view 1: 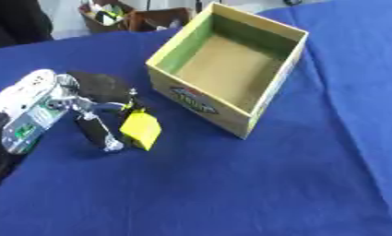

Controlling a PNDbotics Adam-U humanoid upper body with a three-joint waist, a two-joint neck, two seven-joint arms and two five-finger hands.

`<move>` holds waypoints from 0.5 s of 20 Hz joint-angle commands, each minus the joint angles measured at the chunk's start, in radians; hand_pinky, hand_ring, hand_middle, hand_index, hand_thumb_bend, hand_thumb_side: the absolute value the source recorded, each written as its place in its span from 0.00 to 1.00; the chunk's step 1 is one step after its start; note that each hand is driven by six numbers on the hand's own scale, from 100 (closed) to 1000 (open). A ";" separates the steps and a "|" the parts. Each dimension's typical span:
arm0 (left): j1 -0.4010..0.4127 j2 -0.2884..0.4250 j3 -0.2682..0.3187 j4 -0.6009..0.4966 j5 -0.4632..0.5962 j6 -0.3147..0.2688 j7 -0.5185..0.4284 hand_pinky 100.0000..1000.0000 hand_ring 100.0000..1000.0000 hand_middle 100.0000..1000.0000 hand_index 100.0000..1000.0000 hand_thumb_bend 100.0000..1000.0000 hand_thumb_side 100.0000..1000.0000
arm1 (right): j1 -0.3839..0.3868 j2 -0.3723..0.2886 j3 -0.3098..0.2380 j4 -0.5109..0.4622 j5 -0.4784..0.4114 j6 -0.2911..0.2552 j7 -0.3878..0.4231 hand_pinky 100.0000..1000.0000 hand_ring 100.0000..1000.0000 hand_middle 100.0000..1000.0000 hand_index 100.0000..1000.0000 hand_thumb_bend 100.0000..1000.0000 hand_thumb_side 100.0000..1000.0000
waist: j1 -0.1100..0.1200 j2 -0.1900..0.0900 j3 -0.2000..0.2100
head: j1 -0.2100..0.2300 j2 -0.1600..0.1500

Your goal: Pick up objects on the table and place them in the box.

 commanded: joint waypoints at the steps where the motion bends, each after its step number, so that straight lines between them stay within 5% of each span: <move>1: -0.015 0.020 0.030 -0.030 0.021 -0.095 -0.123 0.15 0.43 0.40 0.43 0.00 0.38 | -0.003 -0.014 -0.012 -0.016 -0.005 0.001 -0.005 0.47 0.59 0.56 0.73 0.00 0.55 | -0.008 -0.028 -0.002 | 0.002 -0.009; 3: -0.015 0.021 0.029 -0.034 0.024 -0.089 -0.123 0.15 0.43 0.40 0.43 0.00 0.38 | -0.003 -0.014 -0.012 -0.016 -0.005 0.001 -0.005 0.47 0.59 0.56 0.73 0.00 0.55 | -0.008 -0.028 -0.002 | 0.002 -0.009; 4: -0.016 0.019 0.034 -0.038 0.029 -0.085 -0.123 0.12 0.41 0.44 0.50 0.00 0.16 | -0.001 -0.015 -0.014 -0.016 -0.006 0.002 -0.007 0.47 0.59 0.56 0.73 0.00 0.54 | -0.009 -0.035 0.000 | 0.002 -0.006; 10: -0.021 0.027 0.056 -0.076 0.091 -0.032 -0.123 0.08 0.37 0.39 0.32 0.00 0.16 | 0.007 -0.017 -0.021 -0.016 -0.012 0.007 -0.017 0.47 0.59 0.56 0.73 0.00 0.53 | -0.013 -0.058 0.007 | -0.001 0.003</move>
